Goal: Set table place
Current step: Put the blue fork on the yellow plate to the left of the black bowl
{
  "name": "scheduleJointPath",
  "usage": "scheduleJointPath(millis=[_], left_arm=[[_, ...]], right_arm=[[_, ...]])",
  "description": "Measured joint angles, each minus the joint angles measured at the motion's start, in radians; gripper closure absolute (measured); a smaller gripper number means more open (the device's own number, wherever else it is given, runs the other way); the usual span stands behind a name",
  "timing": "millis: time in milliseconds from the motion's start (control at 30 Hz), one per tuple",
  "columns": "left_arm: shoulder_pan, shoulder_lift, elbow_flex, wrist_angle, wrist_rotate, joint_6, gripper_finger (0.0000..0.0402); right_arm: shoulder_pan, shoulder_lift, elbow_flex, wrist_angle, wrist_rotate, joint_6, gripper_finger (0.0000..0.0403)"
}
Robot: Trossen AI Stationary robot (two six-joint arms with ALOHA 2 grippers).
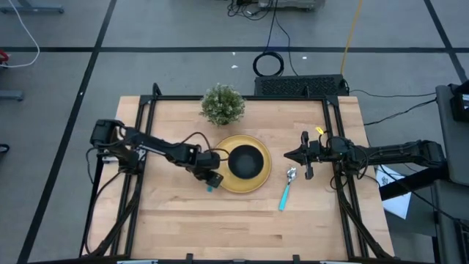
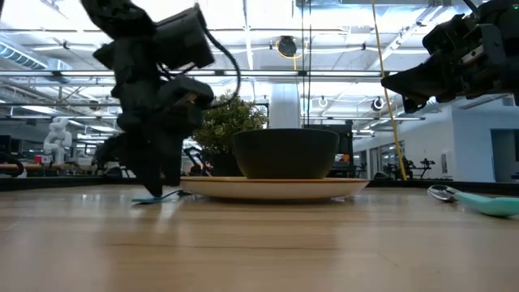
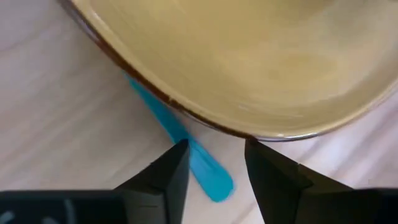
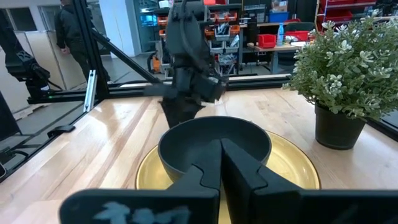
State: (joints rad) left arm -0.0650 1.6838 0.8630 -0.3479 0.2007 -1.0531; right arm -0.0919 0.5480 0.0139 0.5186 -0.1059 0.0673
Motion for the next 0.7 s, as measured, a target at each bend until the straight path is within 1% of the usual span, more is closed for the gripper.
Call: scheduleJointPath(millis=[133,300,467,633,700], left_arm=[[-0.020,0.105,0.097,-0.153,0.001,0.066,0.0241],[-0.039,0.191,0.194,-0.248,0.000,0.127,0.0241],[-0.049,0.197,0.256,-0.330,-0.078,0.150,0.0241],[-0.054,0.194,0.334,-0.483,-0.170,0.163,0.0241],[-0.056,0.192,0.357,-0.509,-0.188,0.163,0.0241]], right_arm=[[0.000,0.000,0.000,0.000,0.000,0.010,0.0403],[0.000,0.000,0.000,0.000,0.000,0.018,0.0403],[0.000,0.000,0.000,0.000,0.000,0.018,0.0403],[0.000,0.001,0.000,0.006,0.000,0.018,0.0403],[0.000,0.000,0.000,0.008,0.000,0.018,0.0403]])
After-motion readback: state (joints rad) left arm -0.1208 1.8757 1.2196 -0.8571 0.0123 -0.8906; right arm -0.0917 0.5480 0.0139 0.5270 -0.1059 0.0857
